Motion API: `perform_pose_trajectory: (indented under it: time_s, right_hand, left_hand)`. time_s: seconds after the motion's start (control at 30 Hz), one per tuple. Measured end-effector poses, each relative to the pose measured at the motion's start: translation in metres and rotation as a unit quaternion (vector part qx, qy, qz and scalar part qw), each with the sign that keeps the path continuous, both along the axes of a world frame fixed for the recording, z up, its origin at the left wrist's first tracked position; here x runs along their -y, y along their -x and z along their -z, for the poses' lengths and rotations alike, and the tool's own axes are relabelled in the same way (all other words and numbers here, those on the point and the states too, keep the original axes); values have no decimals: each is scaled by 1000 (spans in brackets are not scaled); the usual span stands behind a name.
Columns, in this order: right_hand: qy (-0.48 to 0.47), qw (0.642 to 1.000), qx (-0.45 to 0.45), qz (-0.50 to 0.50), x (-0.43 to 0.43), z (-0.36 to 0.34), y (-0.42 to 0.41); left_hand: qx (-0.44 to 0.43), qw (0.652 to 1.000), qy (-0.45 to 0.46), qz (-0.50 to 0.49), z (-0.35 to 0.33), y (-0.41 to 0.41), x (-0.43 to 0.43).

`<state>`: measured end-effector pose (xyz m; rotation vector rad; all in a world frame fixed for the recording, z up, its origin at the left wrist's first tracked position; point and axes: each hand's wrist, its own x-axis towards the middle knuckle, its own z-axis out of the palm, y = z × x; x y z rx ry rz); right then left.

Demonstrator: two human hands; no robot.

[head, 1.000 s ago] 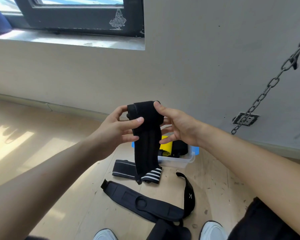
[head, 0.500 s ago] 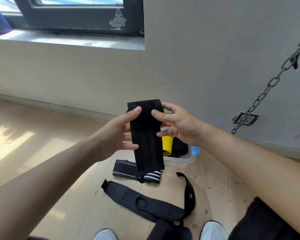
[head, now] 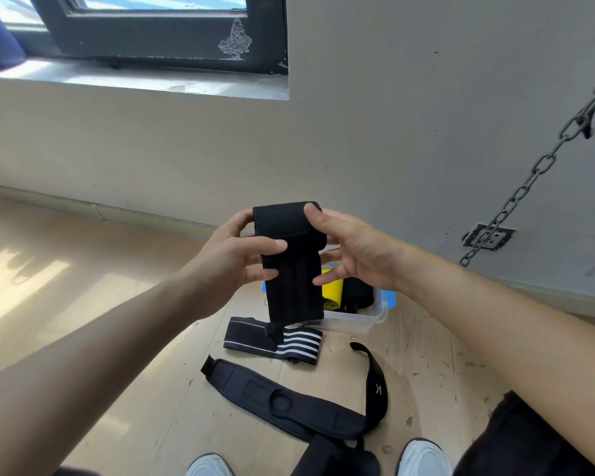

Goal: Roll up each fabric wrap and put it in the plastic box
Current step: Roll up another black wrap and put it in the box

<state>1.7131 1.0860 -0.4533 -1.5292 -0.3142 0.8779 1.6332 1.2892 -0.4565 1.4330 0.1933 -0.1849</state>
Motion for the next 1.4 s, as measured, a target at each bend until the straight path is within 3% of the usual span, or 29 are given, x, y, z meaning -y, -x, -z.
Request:
perform_pose_trajectory:
  time_s: [0.17, 0.43, 0.73, 0.97, 1.1, 1.4]
  right_hand:
    - [-37, 999, 10, 11, 3, 2, -1]
    - [-80, 996, 15, 45, 0, 7, 0]
    - [-71, 997, 17, -7, 3, 8, -2]
    - [19, 1000, 5, -12, 3, -1, -3]
    - [3, 1000, 21, 0, 4, 2, -5]
    - [-75, 996, 37, 17, 3, 12, -5]
  left_hand:
    - [17, 998, -50, 18, -1, 2, 1]
    - [-88, 989, -106, 46, -3, 2, 4]
    - [-44, 998, -41, 9, -2, 3, 1]
    - [19, 999, -46, -2, 0, 3, 2]
    - [37, 996, -75, 3, 1, 4, 1]
    - [-49, 998, -40, 3, -7, 1, 3]
